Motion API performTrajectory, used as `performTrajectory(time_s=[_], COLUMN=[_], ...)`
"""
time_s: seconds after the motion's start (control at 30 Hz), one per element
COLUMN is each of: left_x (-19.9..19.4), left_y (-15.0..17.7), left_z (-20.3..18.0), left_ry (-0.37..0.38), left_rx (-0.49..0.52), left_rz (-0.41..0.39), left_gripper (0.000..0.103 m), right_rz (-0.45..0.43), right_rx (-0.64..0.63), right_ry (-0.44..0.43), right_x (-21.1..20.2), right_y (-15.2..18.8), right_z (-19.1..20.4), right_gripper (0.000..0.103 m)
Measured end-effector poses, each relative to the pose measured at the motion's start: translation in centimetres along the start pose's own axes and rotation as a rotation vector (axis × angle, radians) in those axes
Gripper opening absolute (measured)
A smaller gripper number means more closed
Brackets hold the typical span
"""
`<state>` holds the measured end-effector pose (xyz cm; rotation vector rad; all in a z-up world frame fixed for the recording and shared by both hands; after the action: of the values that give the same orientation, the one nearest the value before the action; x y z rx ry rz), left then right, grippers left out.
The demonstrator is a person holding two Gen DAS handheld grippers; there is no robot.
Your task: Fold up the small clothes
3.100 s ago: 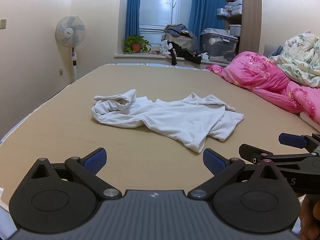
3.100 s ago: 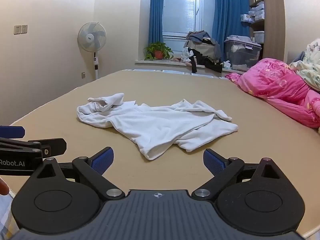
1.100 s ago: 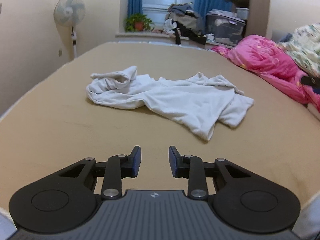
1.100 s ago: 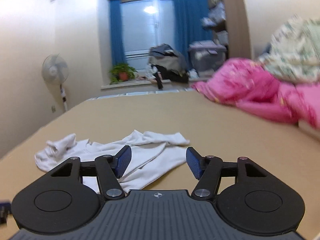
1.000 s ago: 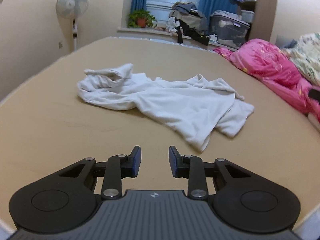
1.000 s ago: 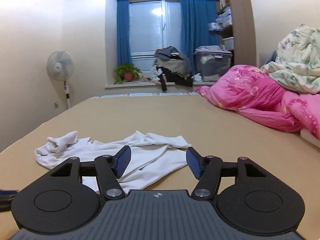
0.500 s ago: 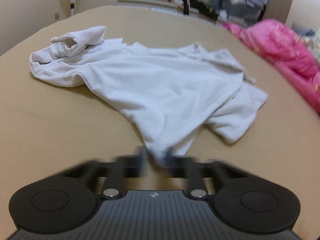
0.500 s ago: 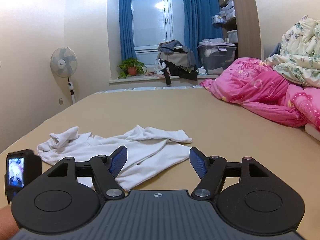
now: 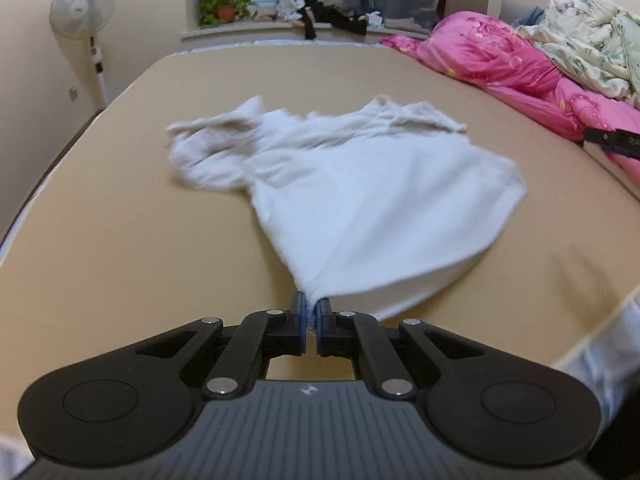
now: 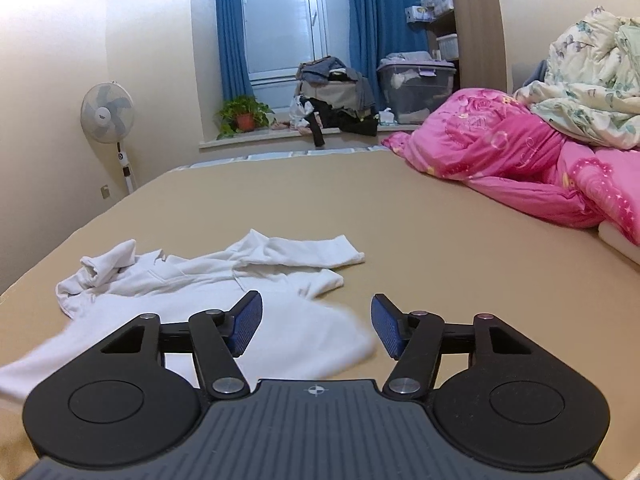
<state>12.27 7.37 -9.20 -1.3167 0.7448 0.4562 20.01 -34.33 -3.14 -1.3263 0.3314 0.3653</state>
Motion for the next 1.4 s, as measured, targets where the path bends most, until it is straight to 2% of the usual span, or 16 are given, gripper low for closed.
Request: performTrajectory(time_s=[0.13,0.27,0.3,0.4,0.43,0.5,0.6,0.8,0.83,0.9,0.97,1.0,1.03,1.17,1.33,1.4], left_x=[-2.4,-2.1,-2.3,-3.3,-3.3,-2.3,0.0,3.3,3.8,4.5,4.8,4.8,4.7,2.4,-4.7,-7.3], left_y=[4.8,7.5,7.5,6.2,5.7,5.3,5.5,6.2,6.5,7.2,7.7,7.7,7.7,6.7,5.1,5.8], left_z=[5.1,6.8,7.0,8.3,8.8,9.3,9.8,8.9,8.7,8.4,7.9,7.7,7.3,6.8,6.4,6.3], left_ry=[-0.025,0.061,0.088,0.132,0.137,0.151,0.149,0.126,0.112,0.091,0.074,0.067,0.062,0.041,0.103,0.127], left_rx=[-0.022,-0.076,-0.092,-0.155,-0.188,-0.264,-0.346,-0.340,-0.325,-0.307,-0.283,-0.264,-0.235,-0.199,-0.226,-0.238], left_rz=[0.049,0.086,0.073,-0.016,-0.036,-0.020,0.060,0.156,0.175,0.207,0.220,0.219,0.218,0.140,-0.033,-0.051], left_gripper=[0.004,0.006,0.011,0.044,0.046,0.046,0.046,0.048,0.048,0.048,0.046,0.029,0.005,0.005,0.005,0.005], right_rz=[0.038,0.112,0.142,0.248,0.278,0.315,0.343,0.376,0.382,0.381,0.370,0.366,0.353,0.304,0.258,0.262], right_rx=[0.026,0.015,0.018,0.075,0.092,0.082,0.012,-0.043,-0.048,-0.061,-0.067,-0.069,-0.071,0.025,0.153,0.230], right_ry=[0.028,0.038,0.025,-0.053,-0.085,-0.121,-0.117,-0.080,-0.077,-0.083,-0.103,-0.114,-0.121,-0.182,-0.255,-0.257], right_x=[0.8,2.9,3.6,5.2,5.6,6.3,7.5,9.1,9.0,9.0,8.6,8.3,7.8,4.0,-3.3,-6.2], right_y=[0.4,1.9,2.5,4.4,4.9,5.6,6.8,8.6,8.9,8.9,8.7,8.6,8.4,6.4,4.3,4.4], right_z=[-0.7,-0.4,-0.2,1.0,1.7,2.8,4.1,4.6,4.6,4.6,4.7,4.8,4.8,4.3,2.4,0.8], right_gripper=[0.061,0.061,0.061,0.061,0.063,0.064,0.064,0.062,0.058,0.045,0.020,0.004,0.004,0.004,0.003,0.003])
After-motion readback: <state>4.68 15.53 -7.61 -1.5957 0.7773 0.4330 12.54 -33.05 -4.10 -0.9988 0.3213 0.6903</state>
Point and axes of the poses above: each gripper's, at about its wrist camera, not at the fingertips, and x roughly the way its jaws point, z to its left, y to its underside, the point moved 10 cm from there along x, roughly the way its jaws point, and after that the axes turned 7 degrees about x, right-handed, at the moved point
